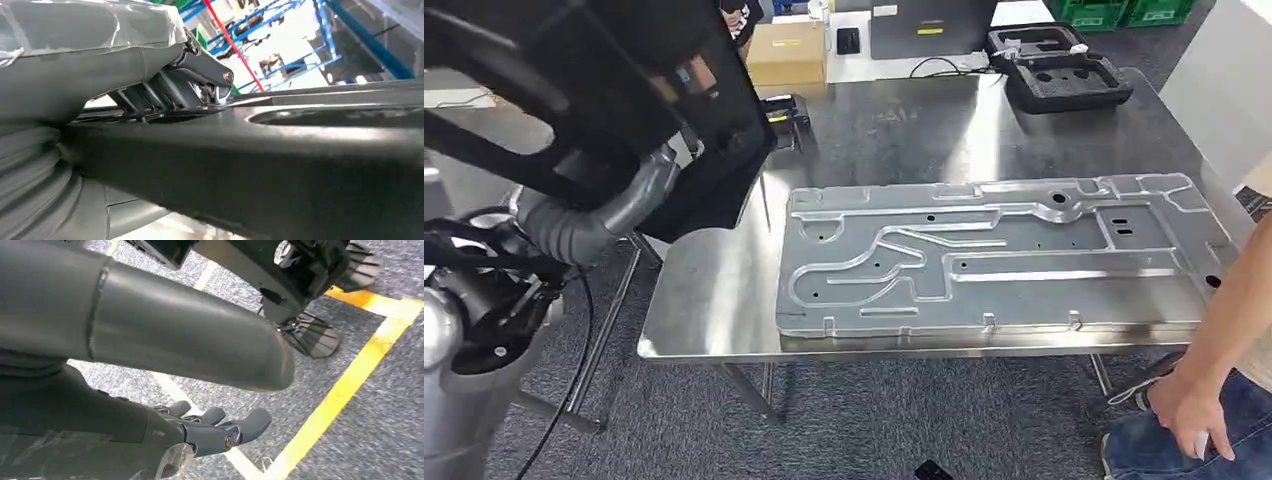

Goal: Take the parts from the cabinet and place them on the table.

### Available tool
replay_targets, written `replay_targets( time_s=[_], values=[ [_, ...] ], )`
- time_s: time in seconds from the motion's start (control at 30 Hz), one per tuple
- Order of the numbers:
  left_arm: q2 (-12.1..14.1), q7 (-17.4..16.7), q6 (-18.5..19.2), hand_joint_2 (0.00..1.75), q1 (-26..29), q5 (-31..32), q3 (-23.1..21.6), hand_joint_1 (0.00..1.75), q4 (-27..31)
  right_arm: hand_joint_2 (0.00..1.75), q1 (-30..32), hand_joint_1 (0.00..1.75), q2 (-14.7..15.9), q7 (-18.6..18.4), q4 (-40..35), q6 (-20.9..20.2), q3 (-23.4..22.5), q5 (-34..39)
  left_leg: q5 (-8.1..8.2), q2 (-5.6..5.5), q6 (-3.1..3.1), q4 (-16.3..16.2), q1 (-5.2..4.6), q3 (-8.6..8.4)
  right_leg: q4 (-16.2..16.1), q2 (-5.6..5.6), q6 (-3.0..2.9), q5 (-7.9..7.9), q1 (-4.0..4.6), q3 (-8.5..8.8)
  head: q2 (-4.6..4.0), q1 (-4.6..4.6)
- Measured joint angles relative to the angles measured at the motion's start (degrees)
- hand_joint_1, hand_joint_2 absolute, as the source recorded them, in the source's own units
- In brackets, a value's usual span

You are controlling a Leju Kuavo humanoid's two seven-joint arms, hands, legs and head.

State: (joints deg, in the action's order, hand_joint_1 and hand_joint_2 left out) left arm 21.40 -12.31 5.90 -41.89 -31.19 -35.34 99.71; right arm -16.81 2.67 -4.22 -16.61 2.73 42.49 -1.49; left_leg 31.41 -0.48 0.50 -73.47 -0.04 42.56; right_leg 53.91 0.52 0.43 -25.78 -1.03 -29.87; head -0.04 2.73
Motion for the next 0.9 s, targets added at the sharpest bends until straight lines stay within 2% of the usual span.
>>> replay_targets(
  time_s=[0.03, 0.07, 0.1, 0.13, 0.17, 0.2, 0.23, 0.27, 0.3, 0.33, 0.37, 0.4, 0.47, 0.5, 0.53, 0.57, 0.6, 0.63, 0.67, 0.7, 0.73, 0.83, 0.87, 0.9],
  values=[
    [0.0, 0.0, 0.0, 1.75, -0.02, -0.02, -0.15, 1.75, 0.0, 0.0, 0.02, 0.0, 0.0, -0.02, 0.0, -0.04, 0.0, -0.02, -1.12, 0.0, 0.21, 1.98, -0.03, -0.13, 0.0, 0.05, 0.08, -0.49, 0.05, 0.73, 0.0, 0.0],
    [0.0, 0.02, 0.07, 1.75, -0.03, -0.07, -0.31, 1.75, 0.02, 0.0, 0.02, 0.0, 0.0, -0.02, 0.0, -0.13, 0.0, -0.11, -4.14, -0.01, 0.69, 6.9, -0.2, -1.45, -0.03, 0.09, 0.13, -1.2, 0.19, 1.8, 0.0, 0.0],
    [0.0, 0.07, 0.13, 1.75, -0.09, -0.17, -0.44, 1.75, 0.02, 0.0, 0.02, 0.0, 0.0, -0.02, 0.0, -0.17, 0.0, -0.15, -8.19, 0.02, 1.56, 12.88, -0.53, -3.32, -0.09, 0.12, 0.18, -1.84, 0.38, 2.74, 0.0, 0.0],
    [0.02, 0.07, 0.2, 1.75, -0.17, -0.26, -0.59, 1.75, 0.04, 0.0, 0.01, 0.0, -0.04, -0.02, -0.02, -0.2, 0.0, -0.15, -11.23, 0.02, 2.29, 17.11, -0.84, -4.66, -0.14, 0.12, 0.24, -2.29, 0.48, 3.37, 0.0, 0.0],
    [0.02, 0.04, 0.69, 1.75, -0.23, -0.31, -0.92, 1.75, 0.09, 0.0, 0.22, 0.0, -0.26, 0.0, -0.02, -0.28, 0.0, -0.17, -15.36, -0.45, 3.09, 20.63, -1.27, -5.83, -0.27, 0.15, 0.34, -2.8, 0.38, 4.0, 0.0, -0.02],
    [0.0, -0.04, 0.94, 1.75, -0.34, -0.28, -1.07, 1.75, 0.18, 0.0, -0.04, 0.0, -0.35, -0.07, -0.04, -0.46, 0.0, -0.22, -15.16, -0.38, 2.97, 20.47, -1.54, -5.44, -0.82, -0.08, 0.63, -2.93, 0.22, 4.28, 0.0, -0.2],
    [0.0, -0.17, 1.25, 1.75, -0.84, 0.0, -1.51, 1.75, 0.37, 0.0, -0.09, 0.0, -0.28, -0.07, -0.04, -0.44, 0.0, -0.31, -14.63, -0.41, 3.39, 20.63, -1.74, -6.24, -1.02, 0.21, 1.17, -3.05, -0.08, 4.14, 0.0, -0.07],
    [0.0, -0.31, 1.22, 1.75, -1.06, 0.24, -1.75, 1.75, 0.48, 0.0, -0.17, 0.0, -0.31, -0.13, -0.04, -0.46, 0.0, -0.33, -14.49, -0.54, 3.58, 20.5, -2.01, -6.16, -1.19, 0.09, 1.5, -3.24, -0.15, 4.24, 0.0, -0.15],
    [0.0, -0.29, 1.24, 1.75, -1.11, 0.79, -1.97, 1.75, 0.5, 0.0, -0.37, 0.0, -0.33, -0.09, -0.09, -0.46, 0.0, -0.35, -14.34, -0.51, 3.92, 20.68, -1.97, -6.38, -1.71, 0.13, 1.65, -3.27, -0.09, 4.6, 0.0, -0.04],
    [-0.11, -0.28, 1.18, 1.75, -1.12, 1.7, -2.42, 1.75, 0.83, 0.0, -0.47, 0.0, -0.26, -0.13, -0.17, -0.44, -0.02, -0.42, -14.39, -0.27, 3.83, 22.66, -1.18, -7.66, -1.6, 0.1, 1.86, -4.25, 0.22, 5.22, 0.0, -0.09],
    [-0.13, -0.31, 1.11, 1.75, -1.37, 2.17, -2.73, 1.75, 0.96, 0.0, -0.58, 0.0, -0.28, -0.11, -0.2, -0.55, 0.0, -0.46, -14.14, -0.24, 4.15, 22.91, -1.24, -8.24, 0.4, 0.0, 1.99, -5.04, 0.36, 4.52, 0.0, -0.11],
    [-0.18, -0.35, 1.09, 1.75, -1.66, 2.56, -3.02, 1.75, 0.96, 0.0, -0.56, 0.0, -0.35, -0.13, -0.22, -0.59, 0.0, -0.5, -13.91, -0.1, 4.52, 22.92, -1.12, -8.49, 4.29, 0.01, 2.05, -6.66, 0.37, 2.33, 0.0, -0.13],
    [-0.66, -0.7, 1.09, 1.75, -1.68, 3.65, -4.08, 1.75, 0.96, 0.0, -0.54, 0.0, -0.35, -0.28, -0.24, -0.59, 0.0, -0.77, -13.4, -0.09, 4.54, 22.85, -1.13, -8.62, 14.93, -0.01, 2.5, -10.27, 0.19, -4.74, 0.0, -0.22],
    [-0.78, -0.92, 1.14, 1.75, -1.66, 4.21, -4.69, 1.75, 0.96, 0.0, -0.53, 0.0, -0.33, -0.26, -0.24, -0.57, 0.0, -0.85, -13.17, -0.12, 4.51, 22.76, -1.14, -8.62, 18.0, -0.02, 2.67, -10.76, 0.2, -7.12, 0.0, -0.22],
    [-0.96, -1.01, 1.16, 1.75, -1.58, 4.86, -5.31, 1.75, 0.96, 0.0, -0.49, 0.0, -0.33, -0.26, -0.24, -0.55, 0.0, -0.85, -12.83, -0.21, 4.42, 22.51, -1.11, -8.72, 18.97, -0.03, 2.9, -9.62, 0.17, -8.88, 0.0, -0.2],
    [-1.05, -1.01, 1.14, 1.75, -1.55, 5.62, -5.64, 1.75, 0.96, 0.0, -0.46, 0.0, -0.33, -0.26, -0.24, -0.55, 0.0, -0.85, -12.57, -0.27, 4.34, 22.3, -1.03, -8.8, 17.78, -0.04, 3.03, -8.03, 0.11, -8.96, 0.0, -0.2],
    [-1.33, -1.01, 1.11, 1.75, -1.58, 7.4, -6.14, 1.75, 0.96, 0.0, -0.4, 0.0, -0.33, -0.26, -0.24, -0.46, 0.0, -0.92, -12.01, -0.42, 4.03, 21.72, -0.85, -8.97, 12.74, -0.05, 3.28, -3.97, -0.08, -7.68, 0.0, -0.2],
    [-1.53, -1.03, 1.05, 1.75, -1.71, 8.55, -6.58, 1.75, 0.96, 0.0, -0.4, 0.0, -0.31, -0.26, -0.24, -0.41, -0.02, -0.96, -11.51, -0.45, 3.72, 21.09, -0.71, -9.01, 7.82, -0.08, 3.46, -0.78, -0.23, -5.97, 0.0, -0.2],
    [-1.82, -1.09, 0.96, 1.75, -1.91, 9.75, -7.13, 1.75, 0.94, 0.0, -0.39, 0.0, -0.26, -0.28, -0.24, -0.35, -0.02, -1.01, -10.95, -0.45, 3.37, 20.34, -0.65, -8.93, 3.57, -0.11, 3.68, 1.69, -0.43, -4.41, 0.0, -0.2],
    [-2.46, -1.52, 0.77, 1.75, -2.17, 12.68, -8.2, 1.75, 0.88, 0.0, -0.37, 0.0, -0.35, -0.28, -0.24, -0.35, -0.04, -1.03, -10.03, -0.6, 2.79, 19.09, -1.16, -8.41, 1.87, 0.1, 3.38, 1.51, -0.27, -3.82, 0.0, -0.2],
    [-2.97, -2.06, 0.77, 1.75, -2.39, 15.79, -8.79, 1.75, 0.79, 0.0, -0.44, 0.0, -0.37, -0.35, -0.24, -0.35, -0.04, -1.05, -9.78, -0.52, 2.65, 18.87, -0.91, -8.33, 1.92, 0.28, 2.51, 1.5, -0.25, -4.06, 0.0, -0.2],
    [-4.67, -3.67, 0.79, 1.75, -3.3, 25.56, -10.62, 1.75, 0.35, 0.0, -0.67, 0.0, -0.63, -0.33, -0.24, -0.17, -0.07, -1.25, -9.74, -0.49, 2.54, 18.96, -0.81, -8.41, 1.92, 0.34, 1.63, 1.57, 0.05, -4.04, 0.0, -0.06],
    [-5.14, -4.2, 0.79, 1.75, -3.38, 27.7, -11.08, 1.75, 0.17, 0.0, -0.69, 0.0, -0.96, -0.33, -0.28, -0.17, -0.07, -1.47, -9.58, -0.56, 2.42, 18.6, -0.66, -8.28, 1.89, 0.31, 1.43, 1.68, -0.49, -3.99, 0.0, -0.07],
    [-5.53, -4.55, 0.85, 1.75, -3.46, 29.78, -11.52, 1.75, -0.04, 0.0, -0.88, 0.0, -1.05, -0.33, -0.33, -0.17, -0.09, -1.53, -8.45, -0.27, 1.91, 17.18, -0.67, -7.69, 1.82, 0.34, 1.32, 1.66, -0.55, -3.85, 0.0, 0.2]
  ],
)
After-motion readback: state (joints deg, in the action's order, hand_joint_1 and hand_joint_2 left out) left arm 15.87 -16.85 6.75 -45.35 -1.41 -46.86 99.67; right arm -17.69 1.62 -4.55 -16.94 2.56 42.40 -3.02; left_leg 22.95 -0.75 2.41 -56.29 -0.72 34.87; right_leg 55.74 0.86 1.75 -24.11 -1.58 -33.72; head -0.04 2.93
